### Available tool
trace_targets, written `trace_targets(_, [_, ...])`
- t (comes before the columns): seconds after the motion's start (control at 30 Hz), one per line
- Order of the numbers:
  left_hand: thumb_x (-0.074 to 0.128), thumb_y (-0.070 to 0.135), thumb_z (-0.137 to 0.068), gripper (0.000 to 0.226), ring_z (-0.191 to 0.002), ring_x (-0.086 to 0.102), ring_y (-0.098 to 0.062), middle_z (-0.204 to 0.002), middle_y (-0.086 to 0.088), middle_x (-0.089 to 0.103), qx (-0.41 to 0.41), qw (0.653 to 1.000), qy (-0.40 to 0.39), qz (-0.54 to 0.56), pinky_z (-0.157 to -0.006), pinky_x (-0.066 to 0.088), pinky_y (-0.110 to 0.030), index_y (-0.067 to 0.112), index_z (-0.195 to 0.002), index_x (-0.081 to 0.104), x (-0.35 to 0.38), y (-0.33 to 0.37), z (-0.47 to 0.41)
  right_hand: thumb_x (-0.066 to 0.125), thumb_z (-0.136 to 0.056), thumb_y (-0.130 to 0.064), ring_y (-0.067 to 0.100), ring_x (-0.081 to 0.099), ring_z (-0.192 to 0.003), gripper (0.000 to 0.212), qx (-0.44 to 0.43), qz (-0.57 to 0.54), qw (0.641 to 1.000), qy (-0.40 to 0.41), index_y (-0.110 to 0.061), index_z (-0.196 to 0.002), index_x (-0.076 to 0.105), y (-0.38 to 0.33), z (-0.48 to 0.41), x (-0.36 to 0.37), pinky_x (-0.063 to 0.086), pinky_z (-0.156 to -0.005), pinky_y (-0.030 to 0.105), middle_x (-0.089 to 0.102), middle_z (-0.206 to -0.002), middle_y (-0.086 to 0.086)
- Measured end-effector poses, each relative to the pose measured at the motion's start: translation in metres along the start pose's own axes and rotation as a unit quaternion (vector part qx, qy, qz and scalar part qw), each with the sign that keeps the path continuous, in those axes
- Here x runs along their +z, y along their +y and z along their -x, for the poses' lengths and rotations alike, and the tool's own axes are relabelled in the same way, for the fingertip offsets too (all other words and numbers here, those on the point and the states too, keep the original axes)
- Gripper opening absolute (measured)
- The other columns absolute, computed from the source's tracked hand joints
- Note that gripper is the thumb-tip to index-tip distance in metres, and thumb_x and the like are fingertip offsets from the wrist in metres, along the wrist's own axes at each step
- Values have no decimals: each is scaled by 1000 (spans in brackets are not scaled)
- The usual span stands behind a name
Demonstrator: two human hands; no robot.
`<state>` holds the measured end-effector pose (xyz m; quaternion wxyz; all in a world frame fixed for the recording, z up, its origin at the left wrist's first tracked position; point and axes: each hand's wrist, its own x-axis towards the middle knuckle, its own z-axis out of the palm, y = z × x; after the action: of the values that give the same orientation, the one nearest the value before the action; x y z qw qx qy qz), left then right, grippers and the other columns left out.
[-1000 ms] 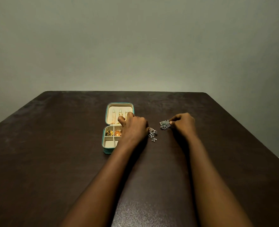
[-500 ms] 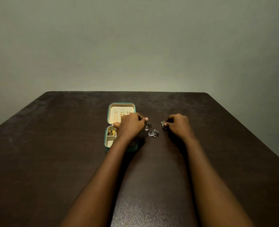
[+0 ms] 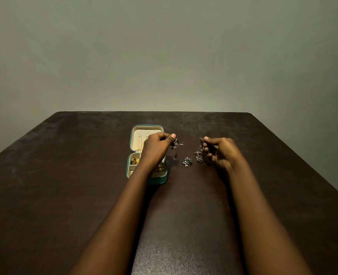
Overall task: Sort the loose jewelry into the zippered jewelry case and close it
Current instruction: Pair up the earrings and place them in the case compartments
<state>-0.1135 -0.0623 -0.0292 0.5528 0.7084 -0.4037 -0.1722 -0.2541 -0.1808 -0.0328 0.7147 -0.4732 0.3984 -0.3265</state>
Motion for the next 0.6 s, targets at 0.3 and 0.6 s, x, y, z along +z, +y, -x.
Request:
trace_targets(0.3, [55, 29, -93, 33, -52, 36, -7, -49, 10, 43, -26, 996, -25, 79, -52, 30, -22, 21, -61, 55, 0, 2, 1, 43, -93, -3, 7, 39, -46, 25, 23, -48, 995, -82, -10, -69, 48, -2, 0, -3, 26, -35, 14, 45, -64, 3])
trace_targets(0.6, [53, 25, -93, 34, -51, 28, -10, -61, 0, 33, -79, 970, -36, 227, -51, 16, -26, 22, -63, 38, 0, 1, 0, 50, -91, -9, 5, 44, -54, 22, -62, -59, 992, -95, -15, -70, 55, -7, 8, 4, 29, -53, 20, 57, -54, -8])
